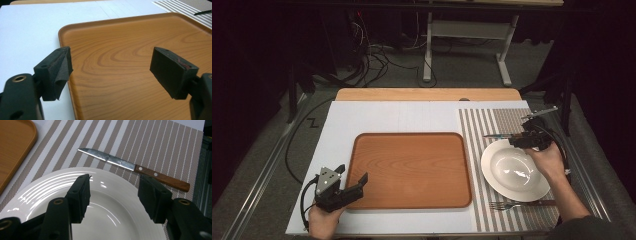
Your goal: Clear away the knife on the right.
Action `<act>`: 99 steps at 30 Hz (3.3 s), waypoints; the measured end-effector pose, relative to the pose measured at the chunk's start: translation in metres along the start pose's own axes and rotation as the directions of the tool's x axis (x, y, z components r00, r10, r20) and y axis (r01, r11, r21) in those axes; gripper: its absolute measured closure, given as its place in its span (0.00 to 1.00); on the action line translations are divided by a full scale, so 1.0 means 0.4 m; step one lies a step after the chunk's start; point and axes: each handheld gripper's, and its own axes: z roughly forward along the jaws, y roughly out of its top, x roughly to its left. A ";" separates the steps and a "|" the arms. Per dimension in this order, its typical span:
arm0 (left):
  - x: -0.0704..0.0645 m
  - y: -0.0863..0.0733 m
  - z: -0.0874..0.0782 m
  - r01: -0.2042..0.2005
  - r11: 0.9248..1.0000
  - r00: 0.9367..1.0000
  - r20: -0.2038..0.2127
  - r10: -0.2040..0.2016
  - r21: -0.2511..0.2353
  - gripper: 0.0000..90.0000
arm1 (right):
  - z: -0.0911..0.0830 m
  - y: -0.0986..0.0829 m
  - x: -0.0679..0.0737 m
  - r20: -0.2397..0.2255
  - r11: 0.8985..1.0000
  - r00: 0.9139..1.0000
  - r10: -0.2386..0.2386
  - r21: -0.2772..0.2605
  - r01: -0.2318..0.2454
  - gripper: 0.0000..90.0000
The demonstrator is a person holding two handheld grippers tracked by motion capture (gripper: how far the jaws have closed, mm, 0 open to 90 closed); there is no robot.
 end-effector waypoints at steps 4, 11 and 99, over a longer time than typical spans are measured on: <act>0.000 0.000 0.000 -0.001 1.000 1.000 -0.002 0.001 0.001 0.21 | 0.014 0.014 -0.016 0.005 1.000 1.000 0.017 0.007 -0.017 0.49; 0.002 -0.001 0.001 0.008 1.000 1.000 -0.012 -0.008 0.003 0.21 | 0.051 0.033 -0.046 0.007 0.998 0.999 0.053 0.023 -0.053 0.49; 0.012 -0.009 0.010 0.038 0.998 0.997 -0.064 -0.035 0.040 0.21 | 0.204 0.026 -0.155 0.029 0.983 0.998 0.052 0.173 -0.056 0.87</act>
